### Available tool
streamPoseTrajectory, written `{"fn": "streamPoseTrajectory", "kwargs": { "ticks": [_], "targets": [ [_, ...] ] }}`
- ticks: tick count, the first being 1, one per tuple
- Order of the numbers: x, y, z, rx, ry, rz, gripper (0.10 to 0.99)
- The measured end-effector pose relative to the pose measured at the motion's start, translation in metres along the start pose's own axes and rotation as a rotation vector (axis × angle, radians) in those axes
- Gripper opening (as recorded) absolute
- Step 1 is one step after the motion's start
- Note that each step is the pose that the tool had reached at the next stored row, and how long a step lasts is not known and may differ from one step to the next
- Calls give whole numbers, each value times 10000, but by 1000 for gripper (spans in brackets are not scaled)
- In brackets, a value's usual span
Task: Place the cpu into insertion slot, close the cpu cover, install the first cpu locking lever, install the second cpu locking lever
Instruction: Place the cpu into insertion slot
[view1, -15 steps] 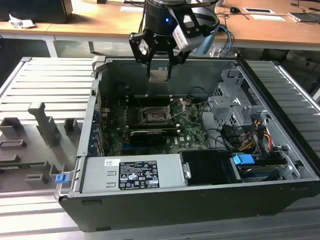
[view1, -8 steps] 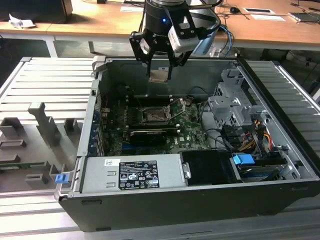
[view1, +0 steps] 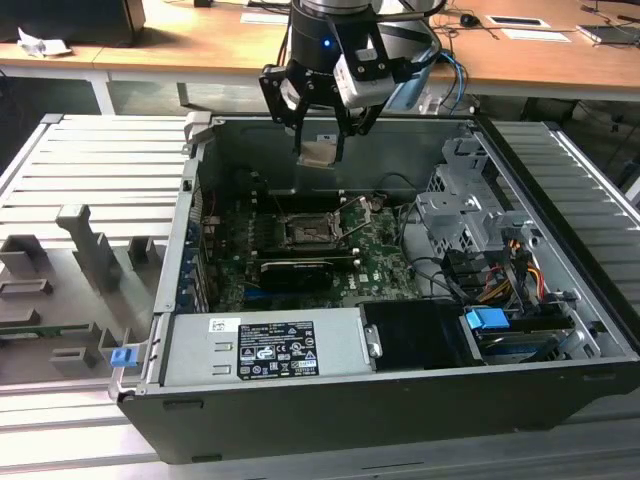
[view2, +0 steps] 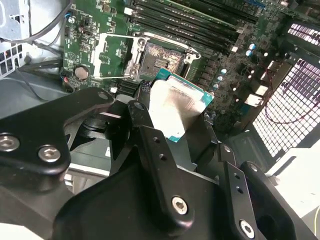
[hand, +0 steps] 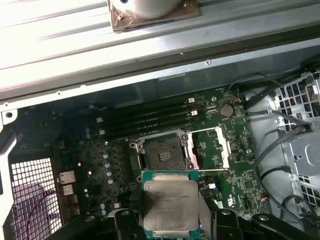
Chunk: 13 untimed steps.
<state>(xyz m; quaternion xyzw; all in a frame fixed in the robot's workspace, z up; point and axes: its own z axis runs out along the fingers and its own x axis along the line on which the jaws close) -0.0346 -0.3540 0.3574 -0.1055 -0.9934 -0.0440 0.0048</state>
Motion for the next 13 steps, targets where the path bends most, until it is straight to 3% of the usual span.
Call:
{"fn": "streamPoseTrajectory", "kwargs": {
  "ticks": [7,13],
  "targets": [
    [0,-1,14,-19,-152,1709,533],
    [14,-4,19,-25,-185,2085,533]
  ]
}}
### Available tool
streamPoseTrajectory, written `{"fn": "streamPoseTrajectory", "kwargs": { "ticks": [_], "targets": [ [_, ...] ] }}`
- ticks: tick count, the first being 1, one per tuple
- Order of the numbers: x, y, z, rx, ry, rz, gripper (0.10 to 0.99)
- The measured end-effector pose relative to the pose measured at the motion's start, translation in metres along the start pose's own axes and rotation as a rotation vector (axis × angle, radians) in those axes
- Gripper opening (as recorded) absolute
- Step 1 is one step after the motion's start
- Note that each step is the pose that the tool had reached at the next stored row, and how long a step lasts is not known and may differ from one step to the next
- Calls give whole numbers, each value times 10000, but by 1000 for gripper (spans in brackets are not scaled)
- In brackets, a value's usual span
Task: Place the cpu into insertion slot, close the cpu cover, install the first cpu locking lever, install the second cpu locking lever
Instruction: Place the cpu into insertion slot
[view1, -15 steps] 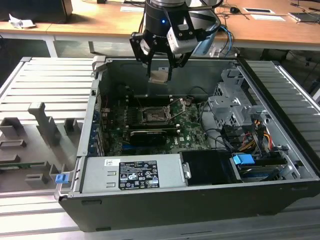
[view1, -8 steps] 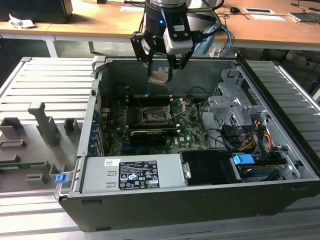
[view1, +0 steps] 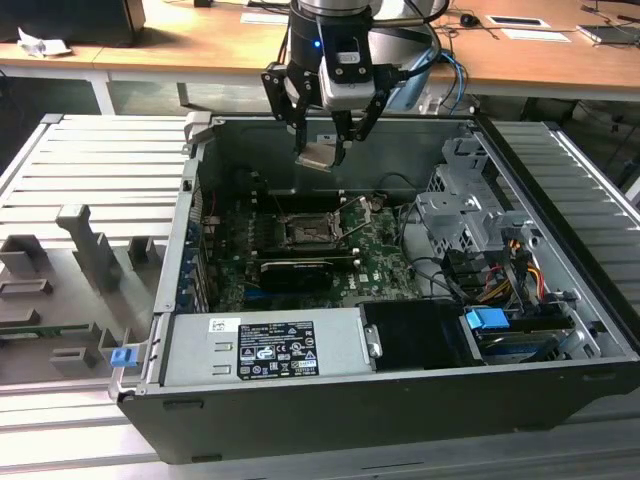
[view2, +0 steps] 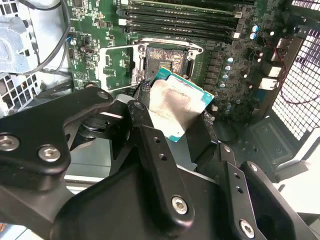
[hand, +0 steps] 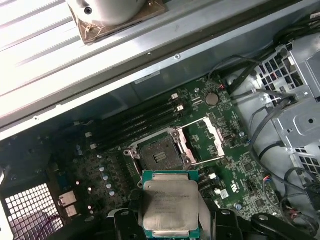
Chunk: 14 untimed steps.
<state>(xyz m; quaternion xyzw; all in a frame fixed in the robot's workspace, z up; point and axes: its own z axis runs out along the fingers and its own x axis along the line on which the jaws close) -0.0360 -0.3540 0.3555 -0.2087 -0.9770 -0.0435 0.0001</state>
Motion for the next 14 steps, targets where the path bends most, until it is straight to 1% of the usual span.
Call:
{"fn": "streamPoseTrajectory", "kwargs": {
  "ticks": [10,14],
  "targets": [
    [1,-2,19,-3,-11,129,533],
    [1,-3,27,-6,-25,290,533]
  ]
}}
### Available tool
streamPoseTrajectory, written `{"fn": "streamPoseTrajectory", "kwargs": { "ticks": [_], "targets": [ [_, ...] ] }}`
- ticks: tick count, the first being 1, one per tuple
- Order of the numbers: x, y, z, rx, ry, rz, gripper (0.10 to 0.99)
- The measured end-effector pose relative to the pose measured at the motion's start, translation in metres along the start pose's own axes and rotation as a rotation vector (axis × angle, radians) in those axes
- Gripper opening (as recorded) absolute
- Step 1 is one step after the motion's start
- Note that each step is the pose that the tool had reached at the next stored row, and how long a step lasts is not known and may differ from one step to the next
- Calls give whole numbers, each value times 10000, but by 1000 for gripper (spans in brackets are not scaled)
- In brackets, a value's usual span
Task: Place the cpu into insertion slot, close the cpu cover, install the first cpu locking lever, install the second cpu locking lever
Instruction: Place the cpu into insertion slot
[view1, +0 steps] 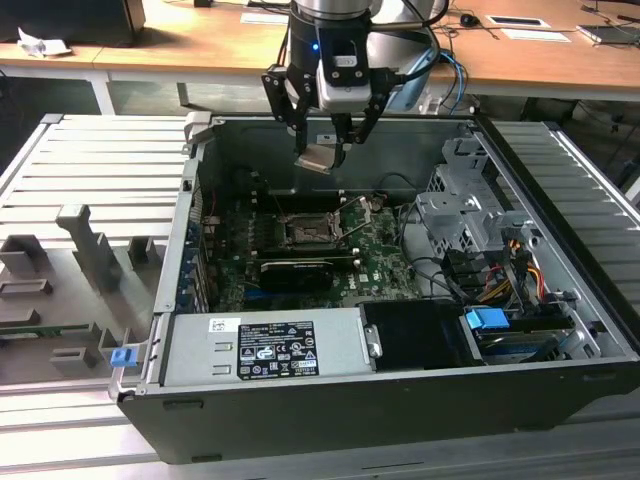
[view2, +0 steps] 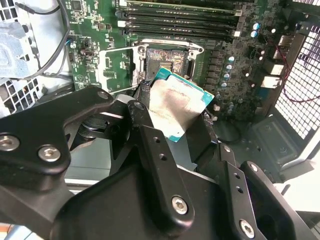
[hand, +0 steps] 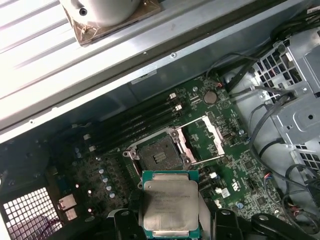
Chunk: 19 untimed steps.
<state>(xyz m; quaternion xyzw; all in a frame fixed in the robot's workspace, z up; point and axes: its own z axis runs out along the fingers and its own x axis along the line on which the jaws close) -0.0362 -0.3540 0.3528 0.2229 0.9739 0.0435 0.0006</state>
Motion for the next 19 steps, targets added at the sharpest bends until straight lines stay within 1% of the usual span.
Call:
{"fn": "streamPoseTrajectory", "kwargs": {
  "ticks": [19],
  "targets": [
    [0,-1,16,-11,-46,549,533]
  ]
}}
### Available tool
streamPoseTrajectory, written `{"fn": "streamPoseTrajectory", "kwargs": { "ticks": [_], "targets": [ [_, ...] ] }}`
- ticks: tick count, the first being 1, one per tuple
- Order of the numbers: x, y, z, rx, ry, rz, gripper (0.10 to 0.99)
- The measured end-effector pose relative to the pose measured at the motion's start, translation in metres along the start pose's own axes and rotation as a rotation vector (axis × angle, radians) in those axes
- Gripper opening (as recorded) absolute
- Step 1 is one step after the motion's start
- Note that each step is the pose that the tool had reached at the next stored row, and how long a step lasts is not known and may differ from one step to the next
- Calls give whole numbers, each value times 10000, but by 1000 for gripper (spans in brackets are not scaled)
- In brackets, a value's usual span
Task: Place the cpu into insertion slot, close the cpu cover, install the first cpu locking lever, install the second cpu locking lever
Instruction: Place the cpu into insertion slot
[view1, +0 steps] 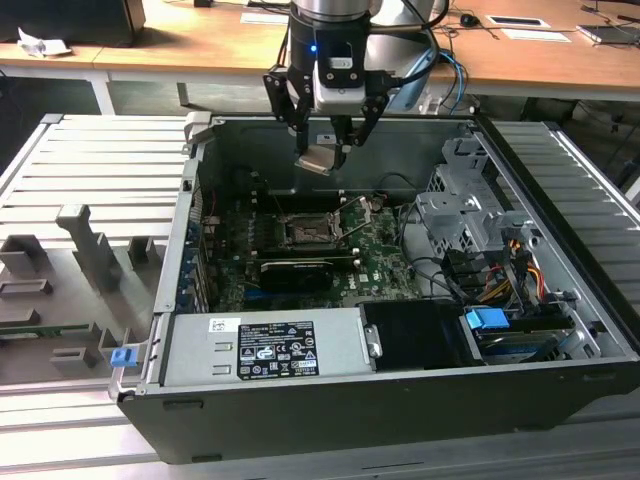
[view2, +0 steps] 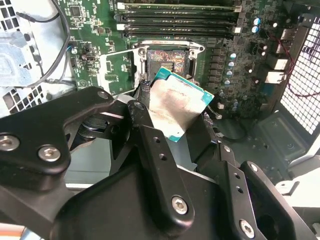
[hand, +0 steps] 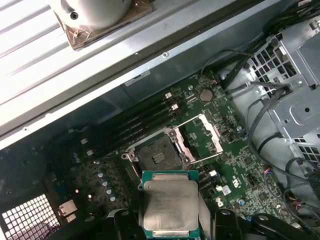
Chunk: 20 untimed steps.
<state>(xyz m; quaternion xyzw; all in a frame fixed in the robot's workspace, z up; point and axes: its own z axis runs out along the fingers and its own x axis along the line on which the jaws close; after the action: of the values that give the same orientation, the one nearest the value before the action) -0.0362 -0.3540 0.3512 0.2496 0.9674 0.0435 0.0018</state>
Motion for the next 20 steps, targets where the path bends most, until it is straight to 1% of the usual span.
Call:
{"fn": "streamPoseTrajectory", "kwargs": {
  "ticks": [2,6,9,20],
  "targets": [
    [0,0,4,-5,-22,256,533],
    [0,-1,8,-8,-43,501,533],
    [0,-1,10,-15,-71,832,533],
    [0,-1,13,-29,-134,1571,533]
  ]
}}
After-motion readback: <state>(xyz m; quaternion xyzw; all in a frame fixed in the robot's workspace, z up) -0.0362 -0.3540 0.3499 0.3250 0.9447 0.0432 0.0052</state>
